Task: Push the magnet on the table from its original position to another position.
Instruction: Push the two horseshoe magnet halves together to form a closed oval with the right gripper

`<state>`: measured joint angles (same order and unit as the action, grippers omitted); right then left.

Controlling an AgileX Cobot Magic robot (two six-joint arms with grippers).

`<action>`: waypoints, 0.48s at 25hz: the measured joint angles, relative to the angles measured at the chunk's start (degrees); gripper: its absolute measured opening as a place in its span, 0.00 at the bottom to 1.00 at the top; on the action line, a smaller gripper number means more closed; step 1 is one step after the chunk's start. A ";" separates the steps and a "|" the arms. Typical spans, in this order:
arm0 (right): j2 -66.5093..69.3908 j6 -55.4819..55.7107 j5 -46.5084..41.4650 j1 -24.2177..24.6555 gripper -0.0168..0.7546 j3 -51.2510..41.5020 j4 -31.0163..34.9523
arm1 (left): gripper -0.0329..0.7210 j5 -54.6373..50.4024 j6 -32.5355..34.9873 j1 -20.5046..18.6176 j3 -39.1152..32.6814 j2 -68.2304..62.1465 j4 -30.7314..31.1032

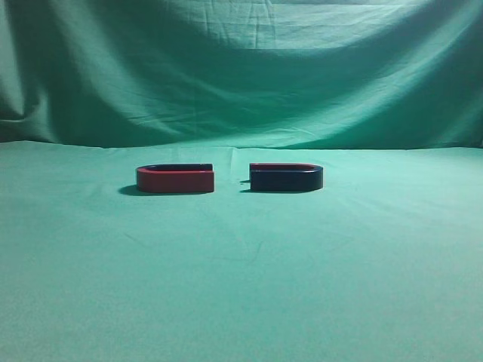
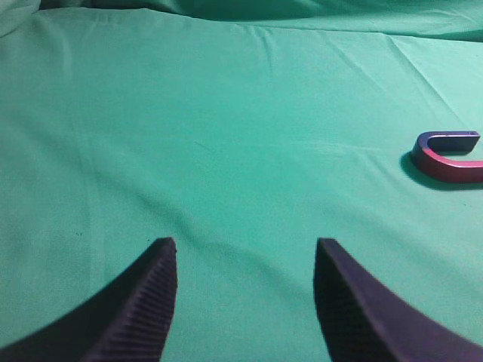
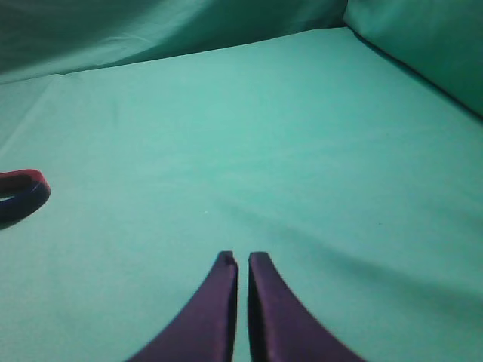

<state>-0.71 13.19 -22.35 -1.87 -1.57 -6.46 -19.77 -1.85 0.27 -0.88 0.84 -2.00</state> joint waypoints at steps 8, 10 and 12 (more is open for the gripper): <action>0.00 0.00 0.00 0.00 0.02 0.00 0.00 | 0.54 0.00 0.00 0.00 0.00 0.00 0.00; 0.00 0.00 0.00 0.00 0.02 0.00 0.00 | 0.54 0.00 0.00 0.00 0.00 0.00 0.00; 0.00 0.00 0.00 0.00 0.02 0.00 0.00 | 0.54 0.00 0.00 0.00 0.00 0.00 0.00</action>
<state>-0.71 13.19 -22.35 -1.87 -1.57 -6.46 -19.77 -1.85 0.27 -0.88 0.84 -2.00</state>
